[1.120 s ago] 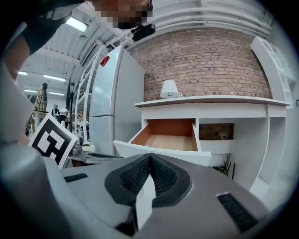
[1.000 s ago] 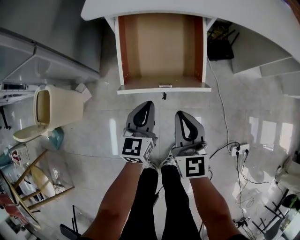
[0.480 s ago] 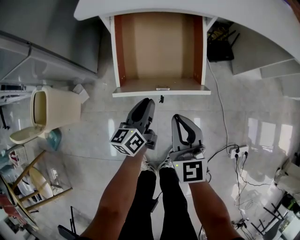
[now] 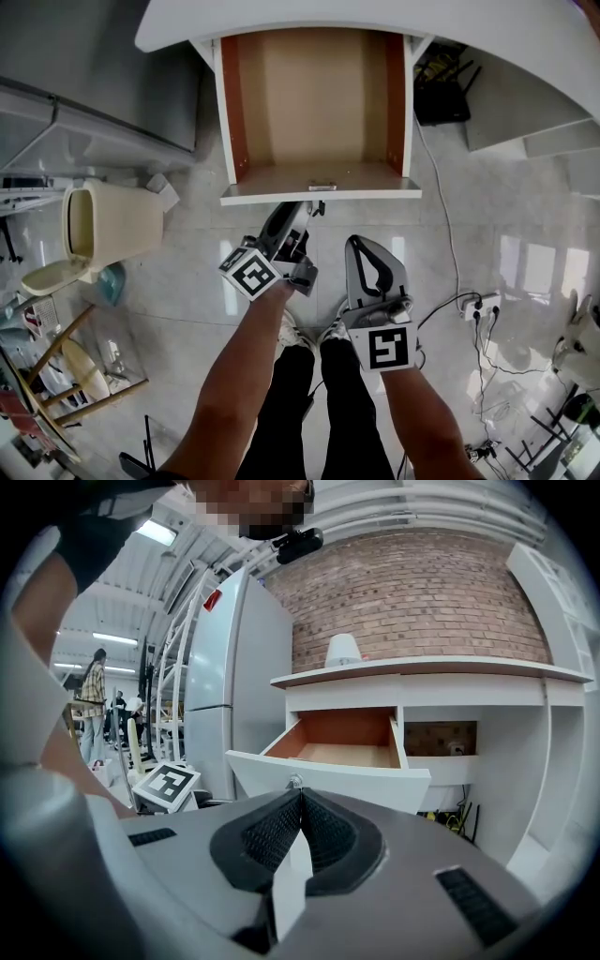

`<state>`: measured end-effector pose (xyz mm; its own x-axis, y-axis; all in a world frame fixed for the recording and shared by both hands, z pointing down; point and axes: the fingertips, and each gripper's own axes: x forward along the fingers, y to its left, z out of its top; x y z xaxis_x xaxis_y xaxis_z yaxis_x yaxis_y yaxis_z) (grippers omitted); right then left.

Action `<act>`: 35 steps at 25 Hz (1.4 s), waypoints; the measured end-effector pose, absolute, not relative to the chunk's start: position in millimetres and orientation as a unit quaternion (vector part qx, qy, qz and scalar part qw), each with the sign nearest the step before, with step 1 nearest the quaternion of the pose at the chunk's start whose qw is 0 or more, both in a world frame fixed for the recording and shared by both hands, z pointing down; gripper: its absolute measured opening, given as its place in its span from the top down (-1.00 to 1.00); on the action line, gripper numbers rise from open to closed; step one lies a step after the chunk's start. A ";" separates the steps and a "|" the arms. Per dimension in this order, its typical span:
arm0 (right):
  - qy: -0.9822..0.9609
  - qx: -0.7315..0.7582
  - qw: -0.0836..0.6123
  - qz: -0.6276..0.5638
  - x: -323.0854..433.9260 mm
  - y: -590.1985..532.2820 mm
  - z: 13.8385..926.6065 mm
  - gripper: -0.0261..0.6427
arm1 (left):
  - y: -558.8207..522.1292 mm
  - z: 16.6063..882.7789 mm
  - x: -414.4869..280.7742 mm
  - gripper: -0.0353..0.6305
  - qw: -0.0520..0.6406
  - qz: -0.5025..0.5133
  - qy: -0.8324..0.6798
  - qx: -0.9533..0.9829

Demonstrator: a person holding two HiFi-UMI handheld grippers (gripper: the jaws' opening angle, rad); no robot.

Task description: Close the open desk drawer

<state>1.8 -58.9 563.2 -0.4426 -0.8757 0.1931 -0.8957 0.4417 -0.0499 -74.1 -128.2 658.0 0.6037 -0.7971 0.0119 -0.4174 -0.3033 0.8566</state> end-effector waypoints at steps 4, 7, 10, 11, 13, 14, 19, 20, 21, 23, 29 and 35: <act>-0.849 0.518 0.071 0.071 1.8 -62.3 563.5 0.84 | -133.7 658.5 -69.8 0.53 0.455 -0.241 -0.377 0.770; -0.850 0.517 0.071 0.075 2.7 -64.2 564.2 0.84 | -138.2 657.8 -64.0 0.58 0.460 -0.250 -0.368 0.768; -0.850 0.516 0.067 0.079 3.1 -64.7 563.9 0.84 | -141.9 651.8 -61.0 0.64 0.463 -0.260 -0.361 0.766; -0.850 0.516 0.066 0.080 3.1 -64.6 563.6 0.84 | -142.5 649.7 -60.4 0.64 0.464 -0.264 -0.357 0.766; -0.851 0.515 0.068 0.081 4.0 -64.8 563.4 0.84 | -143.2 649.6 -58.0 0.69 0.469 -0.269 -0.350 0.765; -0.851 0.514 0.070 0.079 4.4 -65.6 562.9 0.84 | -143.9 650.2 -57.0 0.72 0.471 -0.272 -0.347 0.764; -0.852 0.513 0.070 0.074 6.4 -68.1 561.6 0.84 | -144.5 652.0 -58.3 0.75 0.478 -0.279 -0.343 0.759; -0.852 0.514 0.070 0.074 7.0 -68.3 561.9 0.84 | -144.4 652.5 -58.2 0.75 0.480 -0.280 -0.342 0.758; -0.851 0.515 0.069 0.075 7.3 -68.5 562.2 0.84 | -144.4 653.1 -57.9 0.76 0.482 -0.282 -0.339 0.757; -0.851 0.515 0.068 0.076 6.7 -68.6 562.8 0.84 | -144.4 653.0 -57.5 0.77 0.485 -0.284 -0.334 0.757; -0.851 0.514 0.069 0.082 7.6 -68.3 563.4 0.84 | -143.8 647.8 -56.8 0.78 0.489 -0.285 -0.332 0.755; -0.850 0.516 0.069 0.082 10.0 -70.8 562.6 0.84 | -142.0 642.8 -56.6 0.80 0.500 -0.306 -0.316 0.746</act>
